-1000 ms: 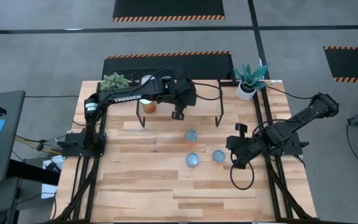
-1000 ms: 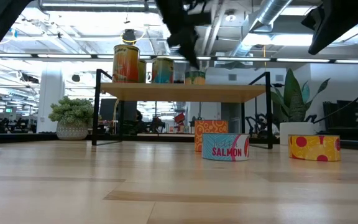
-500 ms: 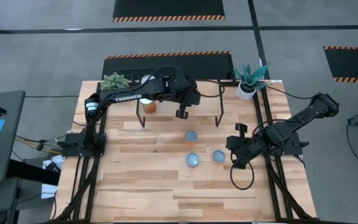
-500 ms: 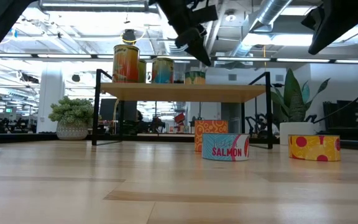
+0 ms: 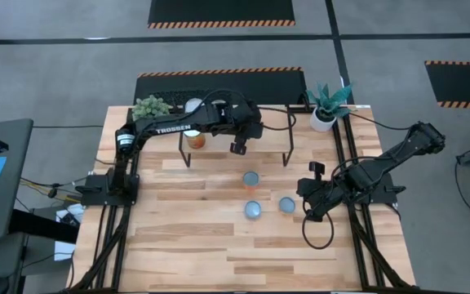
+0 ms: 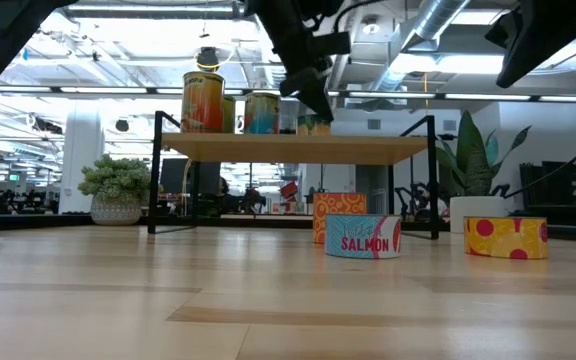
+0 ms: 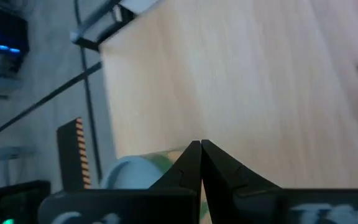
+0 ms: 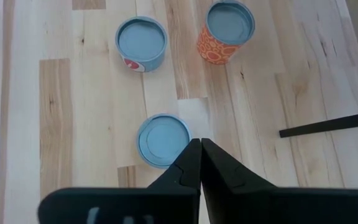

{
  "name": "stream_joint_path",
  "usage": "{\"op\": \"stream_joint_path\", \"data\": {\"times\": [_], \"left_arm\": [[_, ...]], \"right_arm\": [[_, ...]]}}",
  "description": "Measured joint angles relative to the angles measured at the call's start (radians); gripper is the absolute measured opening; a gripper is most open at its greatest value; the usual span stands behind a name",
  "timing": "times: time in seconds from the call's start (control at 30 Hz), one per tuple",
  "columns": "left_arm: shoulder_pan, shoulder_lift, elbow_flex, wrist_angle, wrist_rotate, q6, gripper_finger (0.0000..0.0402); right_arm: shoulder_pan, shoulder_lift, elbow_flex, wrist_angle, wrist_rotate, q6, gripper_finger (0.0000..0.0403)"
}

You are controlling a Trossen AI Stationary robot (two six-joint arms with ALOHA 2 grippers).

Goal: Pick and place cans onto a shelf
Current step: Put the canned peaches on the shelf

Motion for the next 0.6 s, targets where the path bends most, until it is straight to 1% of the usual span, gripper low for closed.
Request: {"op": "stream_joint_path", "data": {"times": [0.2, 0.37, 0.6], "left_arm": [[0.000, -0.008, 0.002, -0.033, -0.096, 0.002, 0.0000], [-0.001, -0.009, 0.002, -0.062, -0.108, -0.008, 0.0000], [-0.009, -0.010, 0.002, -0.074, -0.199, -0.008, 0.0000]], "right_arm": [[0.000, 0.000, 0.000, -0.003, 0.000, 0.000, 0.0028], [0.000, 0.000, 0.000, -0.003, 0.000, 0.000, 0.0028], [0.000, 0.000, 0.000, -0.003, 0.000, 0.000, 0.0028]]}}
